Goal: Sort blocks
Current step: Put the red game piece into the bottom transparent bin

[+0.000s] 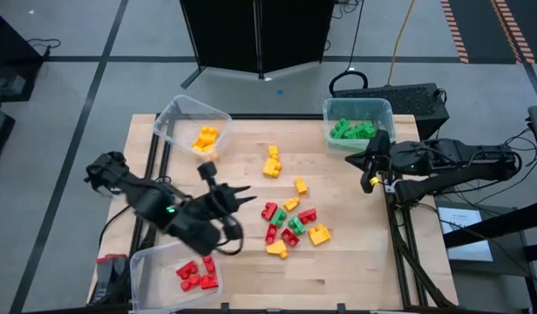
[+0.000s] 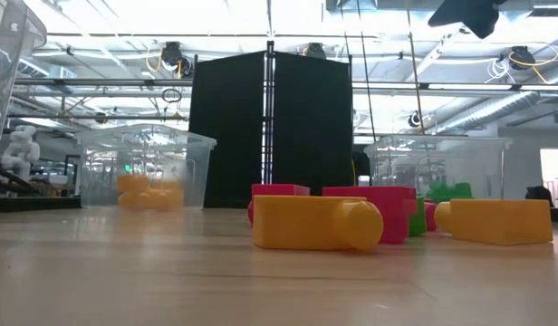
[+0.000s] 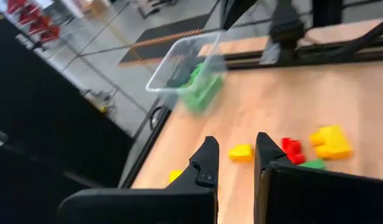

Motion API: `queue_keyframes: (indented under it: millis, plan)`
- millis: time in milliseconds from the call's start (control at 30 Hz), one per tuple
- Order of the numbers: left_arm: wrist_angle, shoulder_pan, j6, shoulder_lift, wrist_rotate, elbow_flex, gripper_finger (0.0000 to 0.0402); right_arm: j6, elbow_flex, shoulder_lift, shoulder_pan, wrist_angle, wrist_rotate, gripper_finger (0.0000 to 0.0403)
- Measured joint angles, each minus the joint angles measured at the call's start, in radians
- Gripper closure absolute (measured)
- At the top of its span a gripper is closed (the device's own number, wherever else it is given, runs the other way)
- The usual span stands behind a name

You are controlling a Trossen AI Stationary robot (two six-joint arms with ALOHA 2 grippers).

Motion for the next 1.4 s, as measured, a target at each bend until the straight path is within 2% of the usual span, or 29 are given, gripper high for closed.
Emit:
queue_keyframes:
  millis: [100,267,400,533,667,767,867,967,1100,1267,1400]
  plan:
    - [0.009,0.050,-0.011,0.000,0.000,-0.069,0.0401,0.010,0.000,0.016,0.000,0.002,0.001,0.0397]
    - [0.017,0.145,-0.139,0.000,0.037,-0.151,0.0401,0.063,0.000,0.063,0.000,0.001,-0.002,0.0397]
    - [0.027,0.223,-0.190,0.000,0.120,-0.203,0.0401,0.097,0.000,0.115,0.000,0.000,-0.003,0.0397]
    - [0.067,0.281,-0.151,0.000,0.271,-0.253,0.0401,0.108,0.000,0.179,0.000,0.000,-0.027,0.0397]
    - [0.066,0.279,-0.122,0.000,0.367,-0.270,0.0401,0.051,0.000,0.265,0.001,0.001,-0.203,0.0396]
    - [0.044,0.251,-0.101,-0.009,0.373,-0.271,0.0401,-0.025,0.000,0.345,0.021,0.012,-0.375,0.0393]
    - [0.012,0.225,-0.103,-0.033,0.373,-0.271,0.0401,-0.084,0.000,0.426,0.055,0.038,-0.453,0.0381]
    - [-0.002,0.201,-0.104,-0.057,0.373,-0.271,0.0401,-0.159,0.000,0.505,0.101,0.072,-0.454,0.0351]
    - [-0.028,0.175,-0.145,-0.112,0.368,-0.270,0.0401,-0.232,0.000,0.596,0.150,0.119,-0.453,0.0276]
    - [-0.054,0.158,-0.205,-0.161,0.325,-0.270,0.0401,-0.174,0.000,0.683,0.164,0.107,-0.419,0.0177]
    - [-0.047,0.158,-0.194,-0.160,0.317,-0.270,0.0401,-0.148,0.000,0.711,0.164,0.070,-0.427,0.0142]
